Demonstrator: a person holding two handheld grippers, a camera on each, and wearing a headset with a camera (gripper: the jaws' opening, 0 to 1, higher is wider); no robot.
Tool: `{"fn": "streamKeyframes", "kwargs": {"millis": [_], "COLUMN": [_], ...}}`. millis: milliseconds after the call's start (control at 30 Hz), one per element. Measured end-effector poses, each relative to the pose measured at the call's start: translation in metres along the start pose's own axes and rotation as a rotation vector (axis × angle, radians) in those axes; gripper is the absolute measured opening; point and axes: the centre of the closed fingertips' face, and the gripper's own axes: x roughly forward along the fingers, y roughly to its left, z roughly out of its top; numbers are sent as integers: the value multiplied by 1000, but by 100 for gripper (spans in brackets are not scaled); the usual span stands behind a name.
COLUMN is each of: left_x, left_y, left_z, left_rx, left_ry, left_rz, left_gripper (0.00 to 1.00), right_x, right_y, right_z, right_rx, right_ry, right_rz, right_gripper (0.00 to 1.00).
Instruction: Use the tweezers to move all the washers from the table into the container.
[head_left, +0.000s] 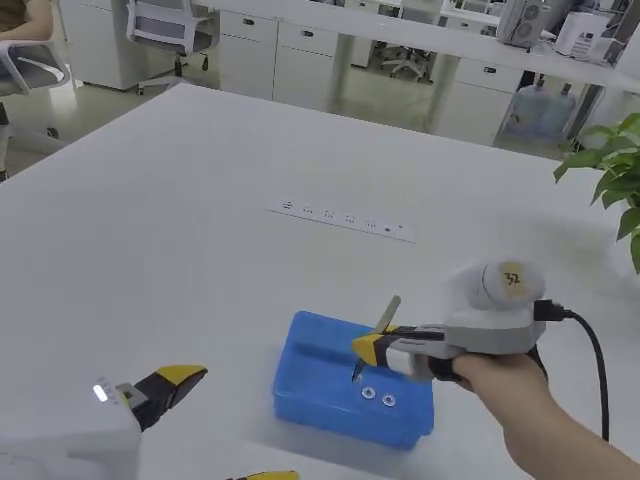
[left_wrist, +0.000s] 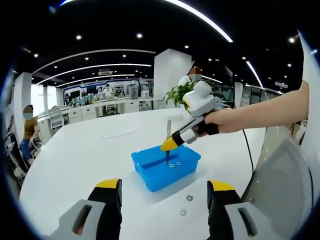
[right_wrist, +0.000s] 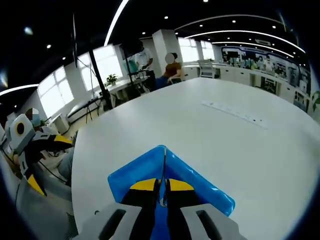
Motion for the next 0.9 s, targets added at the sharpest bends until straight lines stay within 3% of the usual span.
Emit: {"fn": "streamKeyframes", "kwargs": {"millis": [167,533,667,900], "left_x": [0,1,1,1], "left_y": [1,3,1,2], "left_z": [-1,-3,-3,-3], "left_rx": [-1,0,1,-4], "left_ry": [2,8,9,5], "left_rz": [2,2,-4,-2], "left_gripper": [70,70,70,70], "right_x": [6,10,7,-13], "right_y": [0,0,-4,5], "right_z": [-6,-6,-8,3], "right_rx": [-17,43,47,102], "right_ry": [28,25,30,-59], "right_rz": [3,11,-13,9], "right_gripper": [3,3,4,4]}}
